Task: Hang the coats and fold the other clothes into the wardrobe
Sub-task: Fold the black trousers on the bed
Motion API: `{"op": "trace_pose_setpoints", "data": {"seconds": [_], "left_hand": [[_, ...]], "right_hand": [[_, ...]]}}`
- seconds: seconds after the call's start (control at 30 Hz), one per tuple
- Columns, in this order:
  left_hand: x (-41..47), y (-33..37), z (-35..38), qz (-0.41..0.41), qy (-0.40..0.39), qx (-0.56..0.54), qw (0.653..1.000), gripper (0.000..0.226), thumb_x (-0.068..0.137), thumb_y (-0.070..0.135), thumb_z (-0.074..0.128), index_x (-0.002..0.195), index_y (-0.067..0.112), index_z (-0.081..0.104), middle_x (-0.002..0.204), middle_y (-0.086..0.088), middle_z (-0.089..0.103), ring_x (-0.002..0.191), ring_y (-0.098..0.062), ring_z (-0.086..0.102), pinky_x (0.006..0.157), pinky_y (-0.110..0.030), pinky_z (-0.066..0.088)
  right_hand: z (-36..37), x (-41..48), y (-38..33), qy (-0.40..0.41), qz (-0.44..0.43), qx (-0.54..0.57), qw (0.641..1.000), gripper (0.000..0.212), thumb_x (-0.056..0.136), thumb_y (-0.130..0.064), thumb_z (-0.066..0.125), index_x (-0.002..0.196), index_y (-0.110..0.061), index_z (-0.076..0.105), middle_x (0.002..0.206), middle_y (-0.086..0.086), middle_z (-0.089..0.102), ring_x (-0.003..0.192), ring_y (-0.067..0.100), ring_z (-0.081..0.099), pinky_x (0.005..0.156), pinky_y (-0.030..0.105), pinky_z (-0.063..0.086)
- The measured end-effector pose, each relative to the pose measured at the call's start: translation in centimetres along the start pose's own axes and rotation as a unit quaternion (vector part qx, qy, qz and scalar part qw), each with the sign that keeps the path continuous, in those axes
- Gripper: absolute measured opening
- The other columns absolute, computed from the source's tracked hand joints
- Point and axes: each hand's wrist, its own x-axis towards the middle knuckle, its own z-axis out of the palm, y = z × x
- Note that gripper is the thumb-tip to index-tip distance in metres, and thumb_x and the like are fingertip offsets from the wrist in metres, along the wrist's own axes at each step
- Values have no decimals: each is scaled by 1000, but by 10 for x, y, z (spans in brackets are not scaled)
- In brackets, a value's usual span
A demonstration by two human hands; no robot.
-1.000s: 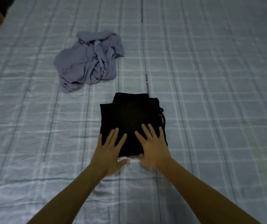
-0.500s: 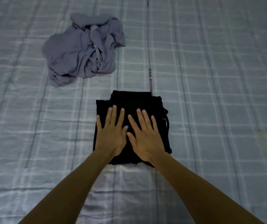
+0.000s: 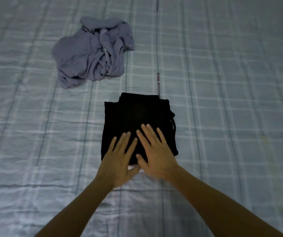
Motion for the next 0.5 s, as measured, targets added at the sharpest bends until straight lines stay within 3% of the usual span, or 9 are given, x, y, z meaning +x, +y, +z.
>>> {"op": "trace_pose_setpoints", "data": {"seconds": [0.1,0.23,0.33,0.5], "left_hand": [[-9,-5,6,7,-10,34,999,82,85,60,45,148,11,25,153,-17,24,144,-27,17,115,-48,14],[10,-2,8,-11,17,79,997,86,73,37,72,144,8,34,147,-21,36,138,-35,33,113,-52,24],[29,0,10,-37,24,92,995,92,64,20,80,143,7,35,143,-25,40,134,-39,37,107,-59,31],[43,-1,10,-48,45,91,994,82,58,6,80,133,0,47,130,-29,53,119,-42,53,92,-59,46]], "right_hand": [[14,-24,1,-61,-22,-56,996,92,78,-54,48,150,-10,11,158,14,6,146,25,-6,116,47,0],[14,-7,4,-48,37,-109,992,98,75,-45,60,150,-13,6,158,17,1,144,34,-8,117,51,-2],[13,12,3,-55,68,-121,989,102,75,-30,68,151,-13,2,158,17,-6,143,37,-12,116,54,0],[21,19,11,-3,58,-144,988,97,59,-18,84,143,-6,36,149,22,31,138,42,27,108,55,31]]}}
